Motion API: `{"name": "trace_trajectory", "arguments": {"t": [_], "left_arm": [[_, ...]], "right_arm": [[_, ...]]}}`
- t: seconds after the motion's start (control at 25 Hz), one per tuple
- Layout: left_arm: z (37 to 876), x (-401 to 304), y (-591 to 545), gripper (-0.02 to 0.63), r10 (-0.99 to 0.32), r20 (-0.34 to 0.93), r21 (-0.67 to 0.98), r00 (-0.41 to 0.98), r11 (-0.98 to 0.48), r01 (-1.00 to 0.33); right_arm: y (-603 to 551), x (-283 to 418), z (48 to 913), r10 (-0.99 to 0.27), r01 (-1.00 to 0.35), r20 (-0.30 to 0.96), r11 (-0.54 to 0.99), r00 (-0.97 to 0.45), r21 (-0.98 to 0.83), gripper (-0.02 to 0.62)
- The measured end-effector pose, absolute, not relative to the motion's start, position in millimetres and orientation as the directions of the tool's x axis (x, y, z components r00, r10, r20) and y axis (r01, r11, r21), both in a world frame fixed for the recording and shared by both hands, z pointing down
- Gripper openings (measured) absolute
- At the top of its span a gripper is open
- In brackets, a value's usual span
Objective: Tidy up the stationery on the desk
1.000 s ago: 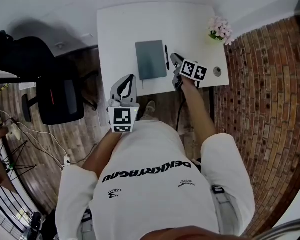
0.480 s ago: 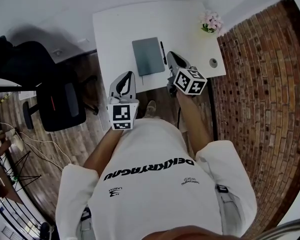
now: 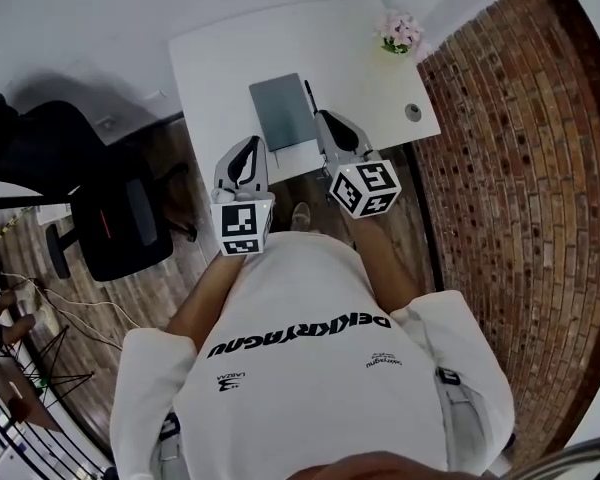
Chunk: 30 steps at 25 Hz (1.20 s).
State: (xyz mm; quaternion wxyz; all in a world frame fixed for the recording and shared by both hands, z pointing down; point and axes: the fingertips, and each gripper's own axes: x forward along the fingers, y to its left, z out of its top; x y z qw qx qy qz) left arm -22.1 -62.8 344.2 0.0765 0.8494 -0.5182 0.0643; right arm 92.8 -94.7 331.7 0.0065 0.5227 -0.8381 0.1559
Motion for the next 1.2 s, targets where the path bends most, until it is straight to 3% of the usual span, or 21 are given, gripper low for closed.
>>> {"name": "trace_trajectory", "arguments": {"t": [0.36,1.2], "left_arm": [[334,-16,-61,-0.002,-0.862,0.154,0.044,0.483,-0.482,-0.875],[337,-16,-63,-0.002,-0.850,0.154,0.024,0.503,-0.506,-0.862]], "right_arm": [[-66,85,318,-0.896,-0.890,0.099,0.408,-0.433,-0.205,-0.003],[-61,77,323,-0.908,-0.903,0.100,0.383,-0.406,-0.195,-0.003]]}}
